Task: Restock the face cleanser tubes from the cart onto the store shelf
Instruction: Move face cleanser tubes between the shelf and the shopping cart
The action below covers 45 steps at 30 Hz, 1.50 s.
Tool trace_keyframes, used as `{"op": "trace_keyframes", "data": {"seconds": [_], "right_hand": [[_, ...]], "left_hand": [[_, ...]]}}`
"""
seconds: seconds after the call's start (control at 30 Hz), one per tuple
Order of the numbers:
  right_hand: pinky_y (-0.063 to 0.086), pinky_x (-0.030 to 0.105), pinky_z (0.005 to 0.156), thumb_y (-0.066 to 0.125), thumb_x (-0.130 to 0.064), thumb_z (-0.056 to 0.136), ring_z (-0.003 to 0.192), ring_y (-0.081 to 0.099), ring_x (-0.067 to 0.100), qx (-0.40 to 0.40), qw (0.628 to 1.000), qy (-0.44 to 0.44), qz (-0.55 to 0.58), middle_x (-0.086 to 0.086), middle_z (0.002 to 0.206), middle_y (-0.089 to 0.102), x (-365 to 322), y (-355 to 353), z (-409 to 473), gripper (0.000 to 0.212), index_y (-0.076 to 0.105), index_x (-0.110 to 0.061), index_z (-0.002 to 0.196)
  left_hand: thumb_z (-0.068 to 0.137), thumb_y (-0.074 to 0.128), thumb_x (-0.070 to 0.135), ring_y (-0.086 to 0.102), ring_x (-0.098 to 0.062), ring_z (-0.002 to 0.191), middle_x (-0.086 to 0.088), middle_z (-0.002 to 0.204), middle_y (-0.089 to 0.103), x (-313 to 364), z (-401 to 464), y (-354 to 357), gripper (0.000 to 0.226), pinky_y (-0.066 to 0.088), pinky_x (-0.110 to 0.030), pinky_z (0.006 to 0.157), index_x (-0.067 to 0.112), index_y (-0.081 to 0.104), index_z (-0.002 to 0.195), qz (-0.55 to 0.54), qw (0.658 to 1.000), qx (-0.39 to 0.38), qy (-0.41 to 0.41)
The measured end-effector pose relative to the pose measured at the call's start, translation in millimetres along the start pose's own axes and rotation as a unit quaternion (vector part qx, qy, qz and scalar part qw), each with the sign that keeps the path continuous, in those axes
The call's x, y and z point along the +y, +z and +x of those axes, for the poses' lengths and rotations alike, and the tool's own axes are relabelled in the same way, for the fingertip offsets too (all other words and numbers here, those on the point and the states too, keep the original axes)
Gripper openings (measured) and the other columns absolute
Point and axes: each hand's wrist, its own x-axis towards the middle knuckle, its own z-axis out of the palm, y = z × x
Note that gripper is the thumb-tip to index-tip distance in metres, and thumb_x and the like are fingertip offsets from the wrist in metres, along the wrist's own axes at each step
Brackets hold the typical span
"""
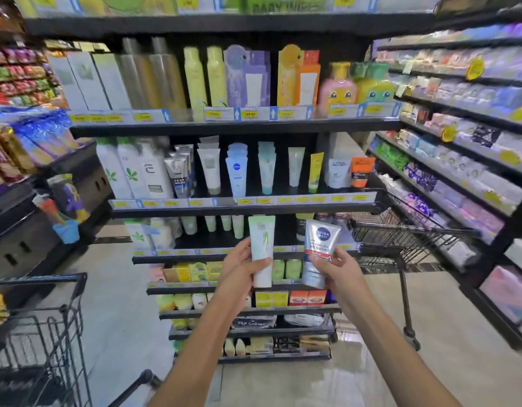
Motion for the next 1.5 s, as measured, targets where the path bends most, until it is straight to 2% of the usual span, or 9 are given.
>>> {"op": "trace_keyframes", "data": {"seconds": [0.27,0.43,0.63,0.73,0.8,0.9,1.07,1.23,1.5], "right_hand": [[0.058,0.039,0.084,0.079,-0.008,0.087,0.104,0.073,0.028,0.011,1.000,-0.007,-0.020,0.009,0.114,0.077,-26,-29,71,0.044,0.064,-0.012,0.128],[0.055,0.023,0.062,0.077,-0.006,0.088,0.084,0.073,0.015,0.017,0.999,-0.016,-0.030,0.009,0.112,0.077,-38,-45,115,0.043,0.063,-0.010,0.129],[0.061,0.056,0.087,0.082,-0.011,0.085,0.099,0.074,0.028,0.029,0.999,-0.013,-0.038,0.008,0.118,0.076,-43,-69,158,0.047,0.064,-0.014,0.128],[0.056,0.026,0.062,0.079,-0.008,0.087,0.082,0.073,0.012,0.024,0.999,-0.018,-0.036,0.006,0.109,0.077,-49,-78,171,0.042,0.065,-0.013,0.127],[0.051,0.020,0.063,0.077,-0.008,0.089,0.081,0.072,0.008,0.013,0.999,-0.019,-0.032,0.001,0.104,0.078,-52,-86,178,0.039,0.065,-0.015,0.125],[0.051,0.028,0.077,0.078,-0.011,0.089,0.091,0.072,0.013,0.005,0.999,-0.019,-0.043,0.003,0.109,0.078,-57,-97,190,0.038,0.067,-0.018,0.124],[0.051,0.030,0.074,0.079,-0.012,0.088,0.091,0.071,0.017,0.005,0.998,-0.022,-0.050,0.007,0.111,0.077,-61,-118,209,0.037,0.068,-0.017,0.124],[0.054,0.052,0.101,0.077,-0.008,0.089,0.111,0.071,0.033,0.003,0.999,-0.026,-0.040,0.009,0.118,0.076,-62,-135,226,0.043,0.065,-0.016,0.129],[0.044,0.067,0.108,0.078,-0.007,0.087,0.119,0.064,0.046,0.024,0.999,-0.037,-0.022,0.014,0.121,0.074,-59,-157,239,0.041,0.067,-0.017,0.125]], "left_hand": [[0.084,0.078,-0.003,0.070,-0.018,0.113,-0.001,0.124,0.073,5,88,36,0.054,0.057,-0.043,0.098,0.017,0.061,0.131,0.043,0.998,0.007,0.038],[0.083,0.079,-0.003,0.070,-0.017,0.112,-0.004,0.122,0.072,15,150,64,0.056,0.057,-0.031,0.093,0.017,0.060,0.130,0.073,0.994,0.001,0.076],[0.080,0.084,0.007,0.071,-0.021,0.107,-0.006,0.116,0.072,23,232,91,0.062,0.058,-0.045,0.094,0.019,0.056,0.135,0.156,0.981,0.031,0.107],[0.081,0.083,0.004,0.071,-0.019,0.104,-0.005,0.116,0.072,29,264,104,0.059,0.059,-0.040,0.090,0.017,0.056,0.132,0.185,0.973,0.053,0.126],[0.081,0.083,0.002,0.072,-0.020,0.104,-0.006,0.114,0.071,30,283,112,0.055,0.060,-0.038,0.088,0.018,0.056,0.126,0.196,0.970,0.063,0.130],[0.079,0.085,0.001,0.072,-0.019,0.100,-0.006,0.110,0.072,27,307,121,0.052,0.061,-0.038,0.087,0.016,0.055,0.119,0.228,0.962,0.076,0.132],[0.077,0.086,0.003,0.071,-0.018,0.100,0.002,0.102,0.071,14,338,128,0.052,0.061,-0.037,0.086,0.019,0.052,0.113,0.310,0.939,0.085,0.126],[0.077,0.085,0.004,0.066,-0.020,0.108,0.003,0.105,0.065,8,354,131,0.050,0.057,-0.041,0.095,0.016,0.052,0.113,0.385,0.910,0.097,0.118],[0.076,0.086,0.004,0.066,-0.024,0.113,0.002,0.108,0.065,8,367,131,0.051,0.056,-0.043,0.097,0.019,0.048,0.107,0.419,0.893,0.103,0.128]]}}
